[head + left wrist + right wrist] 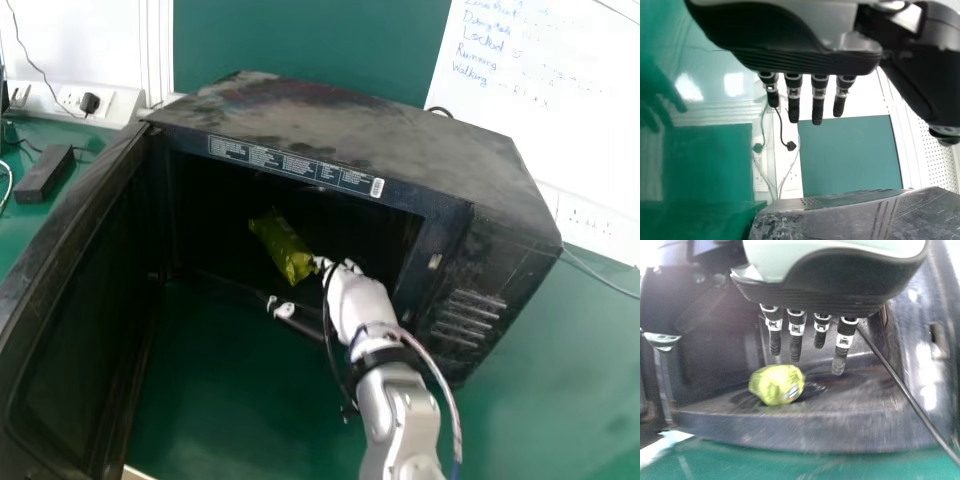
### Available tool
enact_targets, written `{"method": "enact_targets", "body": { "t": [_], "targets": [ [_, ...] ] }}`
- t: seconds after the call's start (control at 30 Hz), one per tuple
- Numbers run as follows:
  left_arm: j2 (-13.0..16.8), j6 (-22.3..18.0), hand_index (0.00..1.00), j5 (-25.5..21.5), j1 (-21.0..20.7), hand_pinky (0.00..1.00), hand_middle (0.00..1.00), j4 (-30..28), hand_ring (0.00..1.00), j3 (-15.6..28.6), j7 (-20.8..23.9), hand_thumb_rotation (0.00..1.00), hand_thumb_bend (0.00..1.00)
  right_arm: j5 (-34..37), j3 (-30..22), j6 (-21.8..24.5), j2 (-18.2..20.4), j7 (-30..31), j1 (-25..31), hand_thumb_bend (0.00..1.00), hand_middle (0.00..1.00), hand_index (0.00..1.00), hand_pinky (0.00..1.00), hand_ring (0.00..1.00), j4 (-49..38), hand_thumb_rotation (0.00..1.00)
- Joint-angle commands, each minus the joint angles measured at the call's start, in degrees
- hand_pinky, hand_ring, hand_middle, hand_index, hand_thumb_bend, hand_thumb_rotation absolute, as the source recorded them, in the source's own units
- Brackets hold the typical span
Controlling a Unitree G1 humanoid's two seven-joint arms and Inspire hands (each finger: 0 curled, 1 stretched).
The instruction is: Put biscuit inside oven
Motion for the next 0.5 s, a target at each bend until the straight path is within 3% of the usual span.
{"method": "enact_targets", "body": {
  "t": [0.0, 0.2, 0.47],
  "targets": [
    [0.35, -0.04, 0.98, -0.34, -0.03, 0.94, 0.94, -0.15, 0.92, 0.08, -0.09, 1.0, 0.49, -0.66, -1.27, -1.77, -1.0, 0.71, 2.8, 0.96, 0.92, 0.94, 0.78, 0.87, -3.23, 0.77],
    [0.4, -0.87, 0.98, 0.09, -0.24, 0.93, 0.94, 0.1, 0.92, -0.08, 0.17, 1.0, 0.5, 0.88, -4.7, -5.22, -1.43, 1.77, 9.25, 0.97, 0.92, 0.94, 0.8, 0.88, -10.32, 0.79],
    [0.8, -0.65, 0.98, 0.36, -0.39, 0.95, 0.94, 0.29, 0.92, -0.25, 0.21, 1.0, 0.51, 15.24, -15.44, -12.29, -0.73, -1.12, 20.46, 0.94, 0.91, 0.94, 0.82, 0.88, -18.52, 0.72]
  ]
}}
